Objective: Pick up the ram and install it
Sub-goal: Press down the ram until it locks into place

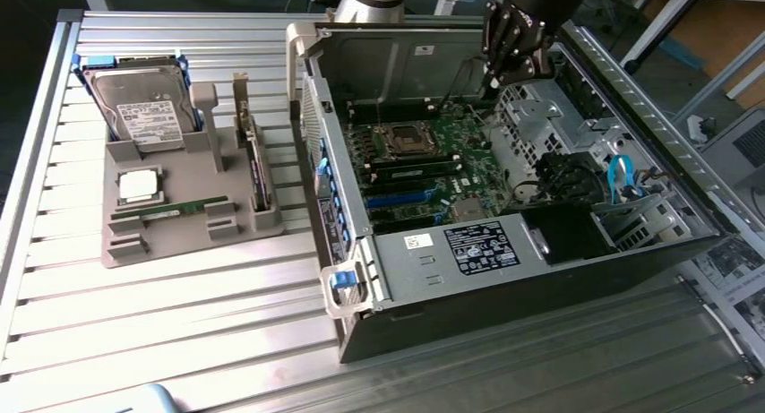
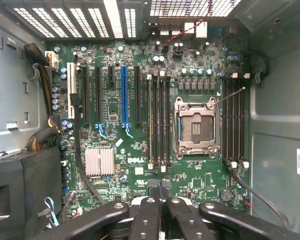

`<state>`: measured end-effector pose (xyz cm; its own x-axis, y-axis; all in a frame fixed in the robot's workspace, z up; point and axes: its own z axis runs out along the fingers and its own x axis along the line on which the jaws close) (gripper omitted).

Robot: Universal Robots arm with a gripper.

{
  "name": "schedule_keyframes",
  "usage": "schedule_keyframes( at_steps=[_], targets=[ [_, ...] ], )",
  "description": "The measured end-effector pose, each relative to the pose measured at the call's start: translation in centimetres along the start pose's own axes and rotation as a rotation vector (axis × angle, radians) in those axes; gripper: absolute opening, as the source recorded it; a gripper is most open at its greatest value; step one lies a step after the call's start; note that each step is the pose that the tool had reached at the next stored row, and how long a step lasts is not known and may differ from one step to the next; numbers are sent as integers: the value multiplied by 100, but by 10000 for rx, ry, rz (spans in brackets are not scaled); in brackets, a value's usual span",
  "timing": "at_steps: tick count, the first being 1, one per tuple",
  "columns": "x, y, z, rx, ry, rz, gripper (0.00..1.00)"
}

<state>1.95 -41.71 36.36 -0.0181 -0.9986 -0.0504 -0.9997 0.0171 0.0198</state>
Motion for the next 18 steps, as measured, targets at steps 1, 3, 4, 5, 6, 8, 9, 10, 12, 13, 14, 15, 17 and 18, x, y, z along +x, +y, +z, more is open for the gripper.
schedule_keyframes(
  at_steps=[1,3,4,5,6,8,9,10,12,13,14,15,17,18],
  targets=[
    [0,0,0,1,-1,9,11],
    [0,0,0,3,-2,53,11],
    [0,0,0,4,-2,72,11],
    [0,0,0,5,-2,89,11],
    [0,0,0,6,-3,116,11],
    [0,0,0,9,-4,176,11],
    [0,0,0,11,-5,213,11],
    [0,0,0,13,-5,260,11],
    [0,0,0,18,-8,354,11],
    [0,0,0,19,-8,374,11],
    [0,0,0,19,-8,382,11],
    [0,0,0,20,-8,391,11],
    [0,0,0,21,-7,408,11],
    [0,0,0,21,-6,415,11]
  ],
)
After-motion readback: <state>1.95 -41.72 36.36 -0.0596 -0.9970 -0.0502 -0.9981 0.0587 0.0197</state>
